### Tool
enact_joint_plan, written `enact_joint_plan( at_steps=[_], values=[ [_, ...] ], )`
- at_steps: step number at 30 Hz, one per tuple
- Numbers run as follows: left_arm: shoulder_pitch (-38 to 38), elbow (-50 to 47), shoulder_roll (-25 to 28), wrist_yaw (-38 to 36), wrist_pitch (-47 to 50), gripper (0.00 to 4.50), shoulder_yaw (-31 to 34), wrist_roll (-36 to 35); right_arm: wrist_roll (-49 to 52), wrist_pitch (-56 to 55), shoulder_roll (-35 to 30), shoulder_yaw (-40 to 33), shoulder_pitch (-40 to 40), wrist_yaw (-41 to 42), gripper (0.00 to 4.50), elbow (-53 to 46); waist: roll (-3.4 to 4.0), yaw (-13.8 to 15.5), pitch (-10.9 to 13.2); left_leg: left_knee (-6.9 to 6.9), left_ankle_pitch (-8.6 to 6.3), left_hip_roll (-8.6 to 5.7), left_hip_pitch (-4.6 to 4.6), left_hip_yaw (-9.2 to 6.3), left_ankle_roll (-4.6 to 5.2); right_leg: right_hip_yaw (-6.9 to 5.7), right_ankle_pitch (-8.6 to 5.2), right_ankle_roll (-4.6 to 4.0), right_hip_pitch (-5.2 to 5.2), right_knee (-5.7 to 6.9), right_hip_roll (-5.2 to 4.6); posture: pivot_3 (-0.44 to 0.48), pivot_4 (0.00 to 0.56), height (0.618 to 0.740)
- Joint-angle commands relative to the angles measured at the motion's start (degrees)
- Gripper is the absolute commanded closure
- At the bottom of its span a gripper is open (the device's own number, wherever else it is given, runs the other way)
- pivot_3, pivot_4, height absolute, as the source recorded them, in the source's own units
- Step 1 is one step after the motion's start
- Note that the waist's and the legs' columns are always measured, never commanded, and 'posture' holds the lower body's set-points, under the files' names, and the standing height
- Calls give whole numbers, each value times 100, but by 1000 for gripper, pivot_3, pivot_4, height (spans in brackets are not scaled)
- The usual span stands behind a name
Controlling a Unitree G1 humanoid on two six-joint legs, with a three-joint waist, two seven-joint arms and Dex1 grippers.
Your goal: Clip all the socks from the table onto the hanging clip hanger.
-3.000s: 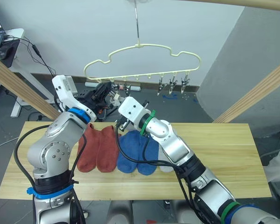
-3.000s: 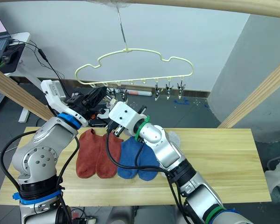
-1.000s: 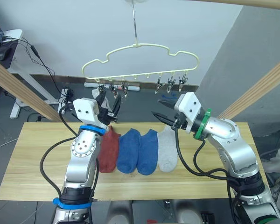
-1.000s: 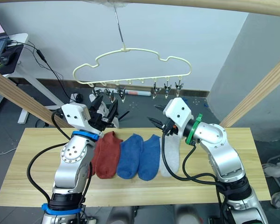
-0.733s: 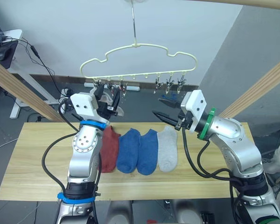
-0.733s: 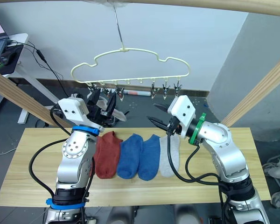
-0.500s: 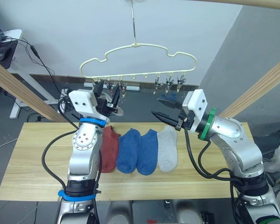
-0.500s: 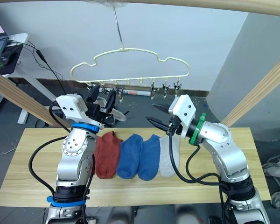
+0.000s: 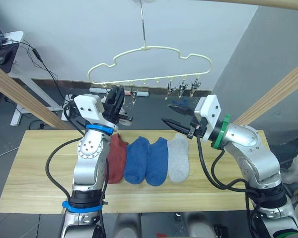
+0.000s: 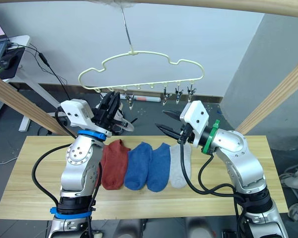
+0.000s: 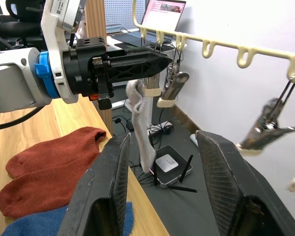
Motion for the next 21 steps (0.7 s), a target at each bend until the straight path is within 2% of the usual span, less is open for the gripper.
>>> enact_joint_plan(
  at_steps=[1, 4, 9, 21],
  values=[
    [5, -131, 87, -68, -44, 4358, 91, -50, -332, -50, -84, 180, 153, -275, 2294, -85, 0, 0, 0, 0, 0, 0, 0, 0, 0, 0, 0, 0, 0, 0, 0, -46, 347, 735],
    [-3, -161, 180, -131, 42, 4358, 159, -97, -758, 72, -55, 424, 385, -683, 1707, 183, 0, 3, 0, -1, 0, 0, 0, -2, -1, -2, 0, 0, 0, -1, 0, -41, 349, 735],
    [-20, -188, 400, -318, 213, 4358, 186, -186, -1466, 140, 121, 787, 674, -1353, 19, 1014, 0, 0, 0, 0, 2, 1, 3, 3, -4, 3, 0, 1, 0, 1, 0, -33, 350, 735],
    [26, -419, 533, -430, 608, 4358, 170, -312, -2016, -630, 787, 994, 723, -1837, 0, 2922, 1, 1, 1, -1, 3, 1, 4, 5, -6, 6, -1, 1, -1, 0, 2, -14, 346, 735]
  ],
)
